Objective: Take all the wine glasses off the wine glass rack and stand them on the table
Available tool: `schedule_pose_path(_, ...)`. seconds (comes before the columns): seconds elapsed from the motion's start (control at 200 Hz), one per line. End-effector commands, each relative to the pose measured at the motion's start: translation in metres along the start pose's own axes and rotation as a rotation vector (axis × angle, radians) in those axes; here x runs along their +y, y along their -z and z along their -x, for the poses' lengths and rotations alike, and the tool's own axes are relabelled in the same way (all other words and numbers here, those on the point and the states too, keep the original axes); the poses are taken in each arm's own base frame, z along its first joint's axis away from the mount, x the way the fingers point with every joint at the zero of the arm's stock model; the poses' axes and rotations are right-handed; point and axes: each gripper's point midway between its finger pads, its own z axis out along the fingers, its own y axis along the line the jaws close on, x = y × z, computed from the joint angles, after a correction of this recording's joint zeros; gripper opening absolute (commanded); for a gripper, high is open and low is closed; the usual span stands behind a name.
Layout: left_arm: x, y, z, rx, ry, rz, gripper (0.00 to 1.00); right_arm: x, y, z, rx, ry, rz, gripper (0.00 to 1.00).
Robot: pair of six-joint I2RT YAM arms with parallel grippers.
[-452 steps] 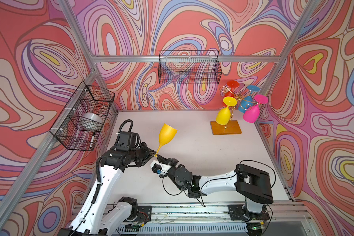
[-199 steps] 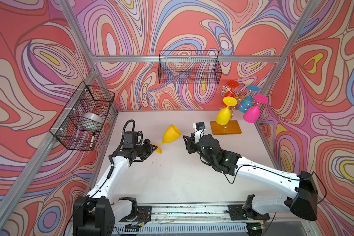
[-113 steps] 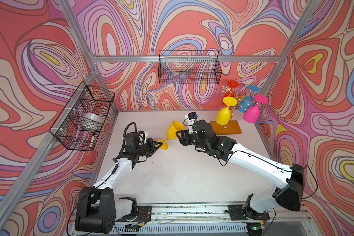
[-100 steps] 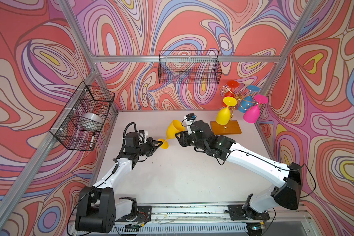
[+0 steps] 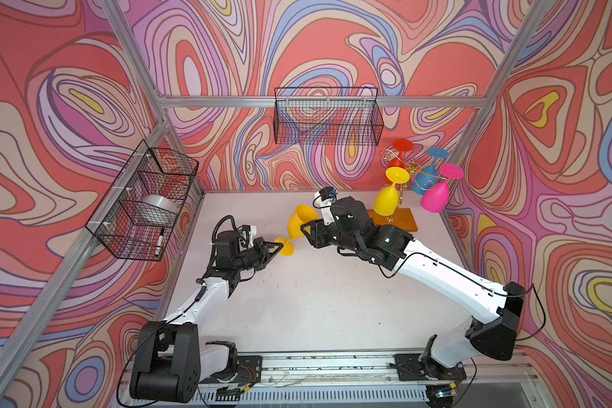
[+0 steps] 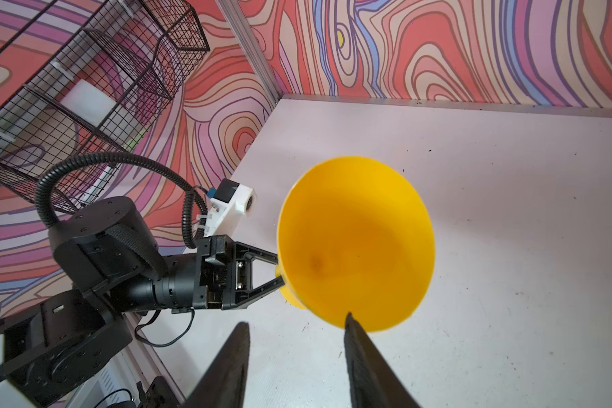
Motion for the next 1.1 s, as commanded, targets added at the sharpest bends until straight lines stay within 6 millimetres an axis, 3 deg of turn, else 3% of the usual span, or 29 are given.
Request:
schedule_pose_path(0.0,0.001,0.0,0.002,-0.006,0.001,-0.032,0.0,0.003,0.008,0.006,0.003,0.039,-0.009,0.46)
schedule_pose_path(0.14,0.01,-0.001,0.006,-0.017,0.037,-0.034,0.0,0.006,0.006,0.012,0.016,0.063,-0.017,0.46)
schedule_pose_path(0.25,0.006,-0.002,0.016,-0.034,0.045,-0.089,0.0,0.007,-0.006,0.01,0.041,0.091,-0.026,0.46)
schedule_pose_path(0.265,0.017,-0.002,0.01,-0.027,0.07,-0.074,0.0,0.006,-0.007,0.01,0.044,0.096,-0.03,0.46)
schedule_pose_path(0.306,0.02,-0.002,0.01,-0.032,0.077,-0.078,0.0,0.007,-0.012,0.012,0.053,0.11,-0.038,0.46)
schedule_pose_path(0.516,0.018,0.002,0.013,-0.063,0.041,-0.098,0.0,0.016,-0.024,0.024,0.073,0.142,-0.03,0.46)
schedule_pose_path(0.531,0.017,0.002,0.013,-0.068,0.036,-0.101,0.0,0.013,-0.035,0.019,0.094,0.145,-0.038,0.46)
schedule_pose_path(0.571,0.015,0.004,0.014,-0.077,0.025,-0.109,0.0,0.013,-0.039,0.018,0.109,0.147,-0.039,0.47)
schedule_pose_path(1.097,0.007,0.003,0.015,-0.076,0.019,-0.157,0.0,0.016,-0.06,0.01,0.2,0.169,-0.015,0.44)
